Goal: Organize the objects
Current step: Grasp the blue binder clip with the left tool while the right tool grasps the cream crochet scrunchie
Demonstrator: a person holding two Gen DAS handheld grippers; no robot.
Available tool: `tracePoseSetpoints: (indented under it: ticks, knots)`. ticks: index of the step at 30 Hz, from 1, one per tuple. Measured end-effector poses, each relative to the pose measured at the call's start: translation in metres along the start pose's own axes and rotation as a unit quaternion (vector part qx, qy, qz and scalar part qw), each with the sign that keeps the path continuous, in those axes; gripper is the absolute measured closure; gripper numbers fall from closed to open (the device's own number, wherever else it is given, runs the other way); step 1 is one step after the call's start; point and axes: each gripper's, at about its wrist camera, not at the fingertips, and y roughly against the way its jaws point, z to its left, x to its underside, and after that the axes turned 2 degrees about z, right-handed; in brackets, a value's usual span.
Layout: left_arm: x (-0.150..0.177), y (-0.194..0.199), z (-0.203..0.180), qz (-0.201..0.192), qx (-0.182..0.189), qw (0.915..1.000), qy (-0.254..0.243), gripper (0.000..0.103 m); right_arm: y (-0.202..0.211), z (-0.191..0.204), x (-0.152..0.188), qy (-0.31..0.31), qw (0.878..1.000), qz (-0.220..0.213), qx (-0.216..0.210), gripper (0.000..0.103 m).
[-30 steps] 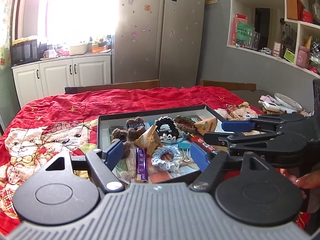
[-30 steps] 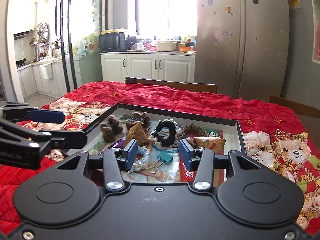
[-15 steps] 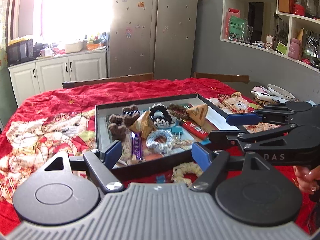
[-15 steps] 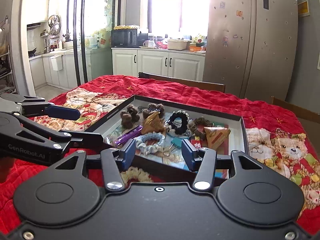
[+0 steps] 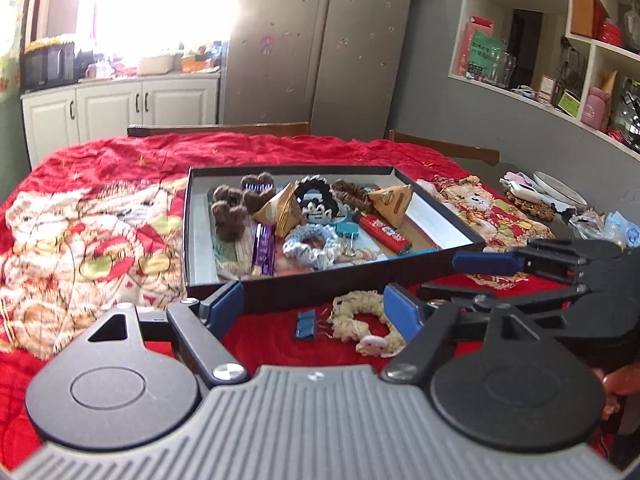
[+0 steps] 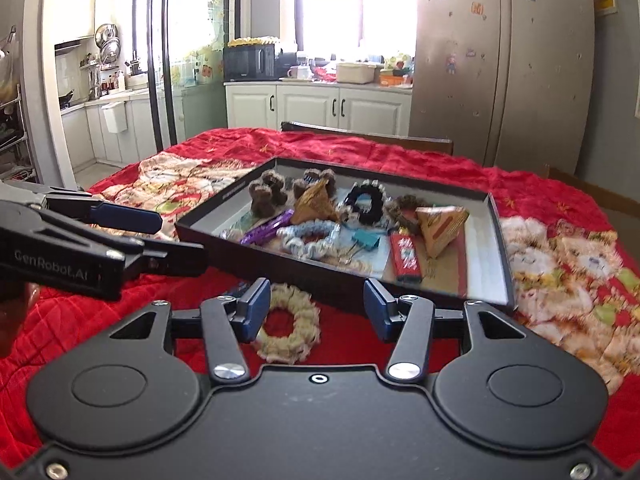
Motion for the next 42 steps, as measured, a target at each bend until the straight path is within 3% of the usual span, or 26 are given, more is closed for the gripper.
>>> tracePoseSetpoints:
  ticks: [5, 12, 16, 18, 22, 33, 42]
  knots:
    - [0.004, -0.008, 0.003, 0.012, -0.002, 0.9999, 0.003, 0.018, -0.017, 0.002, 0.009, 0.007, 1.0, 0.009, 0.011, 0.054]
    - [0.014, -0.019, 0.002, 0.03, -0.001, 0.9995, -0.014, 0.018, -0.045, 0.001, 0.014, -0.002, 0.999, 0.038, -0.011, 0.056]
    - [0.016, -0.025, 0.005, 0.038, 0.002, 0.9991, -0.021, 0.018, -0.057, 0.004, 0.016, 0.006, 0.999, 0.051, -0.005, 0.063]
    - [0.017, -0.029, 0.006, 0.041, 0.002, 0.999, -0.019, 0.018, -0.061, 0.003, 0.018, 0.004, 0.998, 0.059, -0.001, 0.074]
    - [0.019, -0.038, 0.008, 0.051, 0.007, 0.9986, -0.012, 0.018, -0.059, 0.003, 0.019, 0.011, 0.998, 0.058, 0.005, 0.087]
    - [0.022, -0.057, -0.005, 0.043, -0.002, 0.9991, -0.007, 0.018, -0.045, -0.001, 0.023, 0.013, 0.998, 0.052, 0.025, 0.087]
    - [0.026, -0.067, -0.005, 0.043, -0.02, 0.9989, 0.003, 0.04, -0.039, -0.01, 0.026, -0.006, 0.998, 0.051, 0.026, 0.086]
